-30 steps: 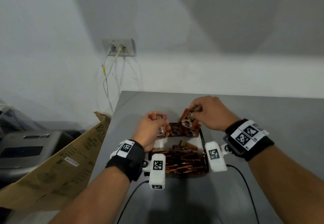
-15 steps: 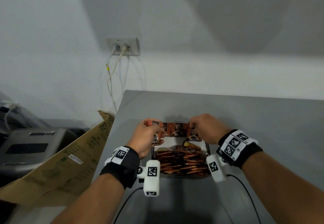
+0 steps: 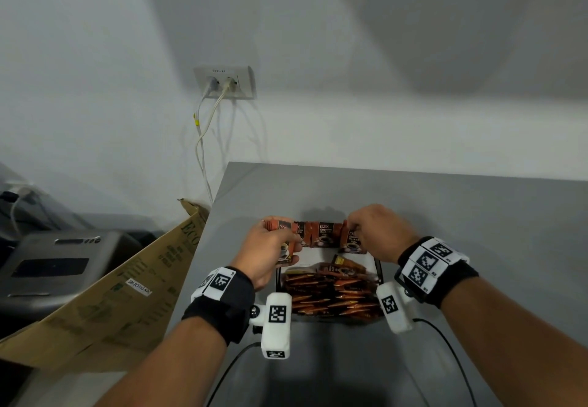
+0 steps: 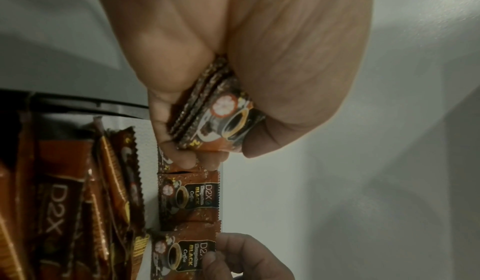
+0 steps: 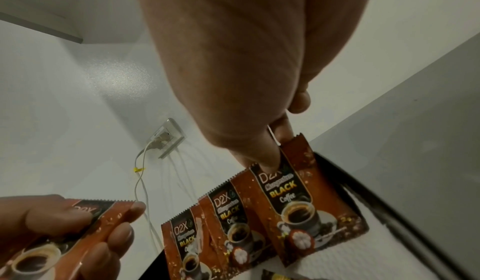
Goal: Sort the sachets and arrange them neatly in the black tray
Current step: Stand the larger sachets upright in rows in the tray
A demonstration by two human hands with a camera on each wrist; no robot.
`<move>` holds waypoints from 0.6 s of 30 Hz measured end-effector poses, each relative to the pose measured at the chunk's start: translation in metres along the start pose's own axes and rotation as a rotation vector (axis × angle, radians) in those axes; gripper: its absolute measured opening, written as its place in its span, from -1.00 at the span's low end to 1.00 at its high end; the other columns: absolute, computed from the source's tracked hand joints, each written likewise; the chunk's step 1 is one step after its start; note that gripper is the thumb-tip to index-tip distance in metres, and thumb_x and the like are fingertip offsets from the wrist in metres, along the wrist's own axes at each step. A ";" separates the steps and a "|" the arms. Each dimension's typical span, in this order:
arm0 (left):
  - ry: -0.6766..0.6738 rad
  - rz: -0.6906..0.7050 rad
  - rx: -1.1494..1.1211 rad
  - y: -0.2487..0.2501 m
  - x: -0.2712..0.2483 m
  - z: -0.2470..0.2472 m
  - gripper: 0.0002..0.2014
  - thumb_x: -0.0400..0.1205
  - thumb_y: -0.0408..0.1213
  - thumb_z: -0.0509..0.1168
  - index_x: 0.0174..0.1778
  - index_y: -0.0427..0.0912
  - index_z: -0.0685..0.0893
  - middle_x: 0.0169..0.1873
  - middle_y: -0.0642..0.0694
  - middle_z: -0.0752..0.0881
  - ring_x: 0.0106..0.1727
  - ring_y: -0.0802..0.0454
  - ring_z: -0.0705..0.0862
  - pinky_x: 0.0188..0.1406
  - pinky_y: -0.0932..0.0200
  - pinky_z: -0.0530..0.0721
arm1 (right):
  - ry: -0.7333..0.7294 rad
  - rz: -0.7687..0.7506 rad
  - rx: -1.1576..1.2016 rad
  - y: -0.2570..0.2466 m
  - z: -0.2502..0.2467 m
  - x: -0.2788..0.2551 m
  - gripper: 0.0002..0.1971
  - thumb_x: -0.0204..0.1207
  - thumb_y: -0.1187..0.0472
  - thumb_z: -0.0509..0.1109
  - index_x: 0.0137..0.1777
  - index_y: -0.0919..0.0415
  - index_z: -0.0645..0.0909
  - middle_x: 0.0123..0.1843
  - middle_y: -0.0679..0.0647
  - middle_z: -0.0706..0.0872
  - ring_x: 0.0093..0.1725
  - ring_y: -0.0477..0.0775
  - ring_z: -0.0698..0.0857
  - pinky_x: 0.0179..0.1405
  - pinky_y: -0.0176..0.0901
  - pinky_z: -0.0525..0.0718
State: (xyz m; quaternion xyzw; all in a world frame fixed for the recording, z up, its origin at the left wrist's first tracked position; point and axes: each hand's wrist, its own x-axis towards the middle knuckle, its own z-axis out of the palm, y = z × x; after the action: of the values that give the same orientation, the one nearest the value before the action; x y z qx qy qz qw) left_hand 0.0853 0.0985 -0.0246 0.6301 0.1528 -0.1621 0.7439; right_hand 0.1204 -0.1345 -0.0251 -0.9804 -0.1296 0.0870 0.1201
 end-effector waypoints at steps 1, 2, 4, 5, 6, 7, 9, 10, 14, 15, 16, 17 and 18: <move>-0.002 -0.001 0.000 0.000 0.000 0.000 -0.81 0.58 -0.58 0.31 0.06 -0.29 0.64 -0.22 -0.26 0.73 -0.13 -0.18 0.69 -0.13 -0.07 0.70 | -0.001 -0.002 -0.005 0.000 0.000 -0.001 -0.67 0.63 0.44 0.25 0.09 0.06 0.77 0.02 0.04 0.74 -0.11 0.04 0.71 -0.10 -0.05 0.79; -0.003 -0.002 0.001 0.000 0.000 0.000 -0.81 0.58 -0.58 0.31 0.06 -0.29 0.64 -0.22 -0.26 0.74 -0.13 -0.18 0.69 -0.12 -0.07 0.70 | 0.002 -0.003 -0.010 0.000 -0.001 -0.001 -0.68 0.63 0.43 0.26 0.10 0.05 0.76 0.04 0.05 0.73 -0.09 0.05 0.71 -0.09 -0.04 0.79; -0.004 -0.005 0.004 0.000 0.000 -0.001 -0.80 0.58 -0.58 0.31 0.07 -0.29 0.64 -0.21 -0.26 0.74 -0.14 -0.17 0.70 -0.11 -0.08 0.70 | 0.003 -0.009 -0.020 0.001 -0.002 0.000 -0.67 0.63 0.44 0.26 0.11 0.05 0.77 0.05 0.05 0.72 -0.09 0.07 0.71 -0.10 -0.04 0.79; -0.005 -0.007 0.004 0.000 0.001 -0.001 -0.80 0.58 -0.57 0.31 0.08 -0.29 0.65 -0.21 -0.26 0.74 -0.14 -0.16 0.70 -0.11 -0.08 0.70 | 0.002 -0.014 -0.021 0.001 -0.001 0.000 -0.66 0.63 0.45 0.25 0.10 0.06 0.78 0.03 0.05 0.73 -0.11 0.06 0.72 -0.12 -0.04 0.79; -0.004 -0.007 0.002 0.000 0.000 0.000 -0.80 0.59 -0.57 0.31 0.08 -0.29 0.65 -0.21 -0.25 0.74 -0.14 -0.16 0.70 -0.11 -0.07 0.71 | 0.003 -0.021 -0.019 0.001 0.000 0.001 -0.65 0.62 0.46 0.24 0.08 0.07 0.79 0.01 0.06 0.74 -0.14 0.06 0.72 -0.15 -0.04 0.80; -0.004 -0.006 0.001 0.000 0.000 0.000 -0.80 0.59 -0.57 0.31 0.08 -0.29 0.65 -0.21 -0.25 0.74 -0.14 -0.16 0.70 -0.12 -0.06 0.71 | 0.007 -0.029 -0.016 0.002 0.001 0.001 -0.65 0.62 0.46 0.23 0.06 0.08 0.79 -0.01 0.06 0.75 -0.15 0.04 0.72 -0.16 -0.06 0.80; -0.003 -0.001 -0.004 0.000 -0.001 0.001 -0.81 0.59 -0.58 0.31 0.07 -0.29 0.65 -0.22 -0.26 0.74 -0.14 -0.17 0.70 -0.14 -0.05 0.71 | 0.020 -0.044 -0.008 0.003 0.003 0.003 -0.65 0.62 0.46 0.25 0.08 0.08 0.80 0.01 0.05 0.75 -0.13 -0.01 0.69 -0.15 -0.16 0.74; -0.004 -0.001 -0.005 0.000 -0.001 0.001 -0.81 0.59 -0.58 0.31 0.07 -0.30 0.65 -0.22 -0.26 0.74 -0.14 -0.17 0.70 -0.13 -0.06 0.71 | 0.030 -0.052 -0.003 0.004 0.004 0.003 -0.65 0.61 0.46 0.26 0.11 0.07 0.79 0.03 0.04 0.74 -0.10 -0.02 0.66 -0.13 -0.18 0.70; -0.010 -0.007 -0.011 0.000 -0.001 0.000 -0.79 0.58 -0.59 0.28 0.07 -0.29 0.65 -0.20 -0.26 0.74 -0.11 -0.18 0.70 -0.07 -0.09 0.71 | 0.069 -0.072 -0.003 0.008 0.005 0.002 -0.67 0.58 0.42 0.31 0.16 0.03 0.75 0.07 -0.02 0.70 0.11 0.01 0.64 0.06 -0.14 0.68; -0.011 -0.014 -0.018 0.000 -0.001 -0.001 -0.76 0.57 -0.61 0.24 0.08 -0.30 0.64 -0.20 -0.28 0.74 -0.12 -0.19 0.71 -0.05 -0.11 0.72 | 0.076 -0.069 0.005 0.008 0.005 0.001 -0.69 0.58 0.40 0.32 0.16 0.03 0.73 0.07 -0.03 0.68 0.14 0.00 0.62 0.08 -0.16 0.65; -0.016 -0.021 -0.026 0.000 -0.001 -0.001 -0.73 0.55 -0.63 0.18 0.09 -0.33 0.64 -0.19 -0.30 0.73 -0.12 -0.20 0.72 -0.03 -0.14 0.73 | 0.085 -0.064 0.016 0.009 0.004 0.001 -0.71 0.59 0.38 0.33 0.16 0.04 0.72 0.08 -0.04 0.68 0.14 -0.01 0.61 0.09 -0.19 0.60; -0.028 -0.026 -0.035 0.000 0.000 -0.001 -0.69 0.53 -0.66 0.14 0.11 -0.36 0.63 -0.20 -0.32 0.73 -0.13 -0.22 0.74 -0.02 -0.17 0.74 | 0.097 -0.054 0.031 0.009 0.002 0.001 -0.74 0.60 0.37 0.34 0.17 0.05 0.72 0.08 -0.03 0.68 0.15 -0.01 0.61 0.10 -0.20 0.58; -0.044 -0.028 -0.039 0.000 0.000 -0.001 -0.66 0.51 -0.68 0.10 0.13 -0.39 0.62 -0.19 -0.35 0.74 -0.14 -0.24 0.76 -0.02 -0.20 0.75 | 0.119 -0.046 0.053 0.009 0.000 0.001 -0.76 0.60 0.35 0.35 0.17 0.08 0.73 0.08 -0.02 0.69 0.14 0.01 0.62 0.11 -0.19 0.58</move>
State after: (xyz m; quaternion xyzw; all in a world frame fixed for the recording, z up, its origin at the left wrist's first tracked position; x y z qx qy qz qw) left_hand 0.0850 0.0996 -0.0247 0.6094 0.1486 -0.1832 0.7569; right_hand 0.1230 -0.1428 -0.0277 -0.9771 -0.1426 0.0292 0.1552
